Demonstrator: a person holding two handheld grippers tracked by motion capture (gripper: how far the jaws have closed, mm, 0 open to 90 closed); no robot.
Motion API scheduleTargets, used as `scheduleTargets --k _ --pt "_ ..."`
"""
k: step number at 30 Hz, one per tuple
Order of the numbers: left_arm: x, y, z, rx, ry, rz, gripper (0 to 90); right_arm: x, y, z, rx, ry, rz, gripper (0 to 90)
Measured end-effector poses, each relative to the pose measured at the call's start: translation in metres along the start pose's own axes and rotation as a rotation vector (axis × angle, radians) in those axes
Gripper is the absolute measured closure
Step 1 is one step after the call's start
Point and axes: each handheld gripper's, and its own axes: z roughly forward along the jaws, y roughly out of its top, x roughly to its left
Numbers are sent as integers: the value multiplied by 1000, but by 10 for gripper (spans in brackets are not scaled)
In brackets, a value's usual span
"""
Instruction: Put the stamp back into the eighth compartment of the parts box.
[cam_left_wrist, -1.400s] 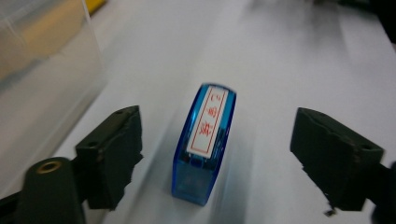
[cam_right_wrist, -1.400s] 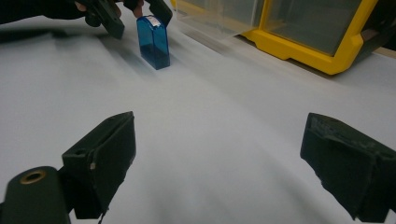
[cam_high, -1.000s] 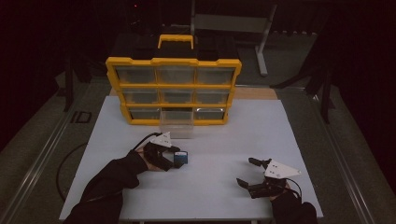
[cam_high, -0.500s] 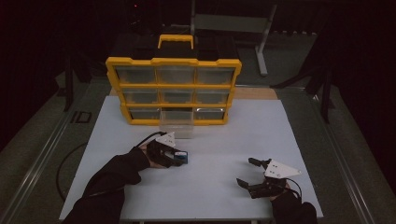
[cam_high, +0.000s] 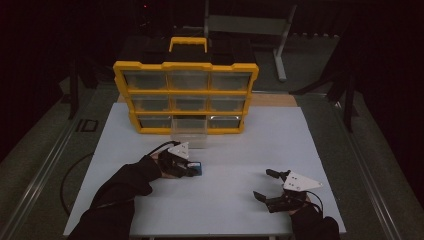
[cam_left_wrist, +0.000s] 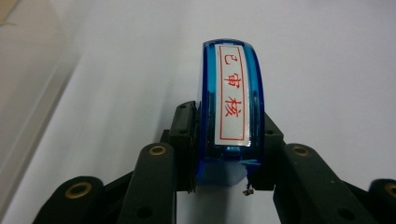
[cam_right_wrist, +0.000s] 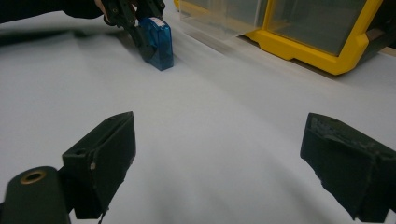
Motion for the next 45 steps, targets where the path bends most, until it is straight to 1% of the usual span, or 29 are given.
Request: scheduleTargets --k 1,4,7,8,14,16,20,21,26,28,32,34,35,36,38,42,45 --pt "-1 1 0 -1 -2 5 697 0 0 0 0 0 0 105" --pt "-3 4 -2 -11 -10 3 697 0 0 0 1 -1 -1 105" --pt "-5 7 -4 -9 -17 -2 698 0 0 0 0 0 0 105" --pt "-6 10 -7 0 -16 6 698 0 0 0 1 -1 0 105" --pt "-10 16 -16 5 -28 4 698 0 0 -1 -1 -1 -3 105" --pt "-14 20 -19 22 -36 22 700 0 0 0 1 -1 -1 105" --pt "-16 24 -24 34 -42 29 701 0 0 0 0 0 -4 105" --pt "-16 24 -24 34 -42 29 700 0 0 0 1 -1 -2 105" --pt "-20 31 -35 35 -36 44 701 0 0 0 1 -1 -3 105" --pt "-21 35 -40 31 -32 43 701 0 0 0 1 -1 -2 105" --pt "-23 41 -49 27 -18 53 700 0 0 0 -1 -1 -2 105" --pt "-24 44 -54 27 -20 57 700 0 0 0 2 -1 -3 105" --pt "-24 44 -54 27 -20 57 700 0 0 0 2 -1 -3 105" --pt "-24 47 -57 25 -14 55 701 0 0 0 1 0 -3 105" --pt "-24 48 -59 20 -13 55 700 0 0 0 2 0 -4 105" --pt "-25 54 -68 6 -7 54 700 0 0 0 1 -1 -4 105" --pt "-24 57 -73 7 0 58 700 0 0 0 2 1 -4 105"
